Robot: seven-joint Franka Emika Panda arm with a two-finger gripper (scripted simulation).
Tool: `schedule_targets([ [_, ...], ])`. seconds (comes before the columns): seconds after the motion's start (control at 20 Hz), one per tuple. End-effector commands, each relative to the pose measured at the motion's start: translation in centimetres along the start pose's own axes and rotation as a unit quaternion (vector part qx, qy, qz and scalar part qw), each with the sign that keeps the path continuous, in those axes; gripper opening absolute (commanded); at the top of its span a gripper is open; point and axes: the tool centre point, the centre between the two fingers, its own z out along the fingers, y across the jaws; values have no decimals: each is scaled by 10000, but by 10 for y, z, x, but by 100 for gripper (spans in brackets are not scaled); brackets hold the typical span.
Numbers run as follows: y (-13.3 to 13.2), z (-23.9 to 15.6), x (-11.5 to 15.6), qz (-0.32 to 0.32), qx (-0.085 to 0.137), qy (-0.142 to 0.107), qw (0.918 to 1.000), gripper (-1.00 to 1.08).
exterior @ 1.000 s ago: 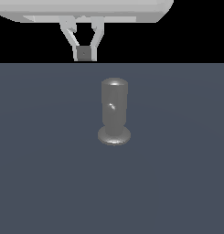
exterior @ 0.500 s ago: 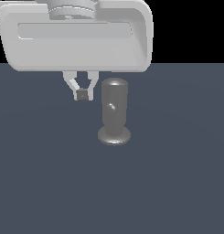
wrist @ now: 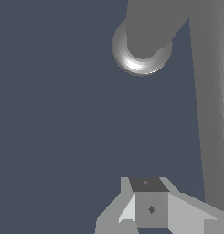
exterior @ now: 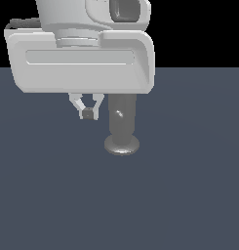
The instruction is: Turn on the faucet by rotating a designated handle.
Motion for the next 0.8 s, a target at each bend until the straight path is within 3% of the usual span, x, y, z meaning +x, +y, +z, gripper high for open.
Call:
schedule_targets([
  [0.0,0,1,1,2,-1,5,10000,-100],
  [0.2,0,1,1,2,-1,5,10000,-100],
  [0.75,53,1,9,2,-1,5,10000,-100],
])
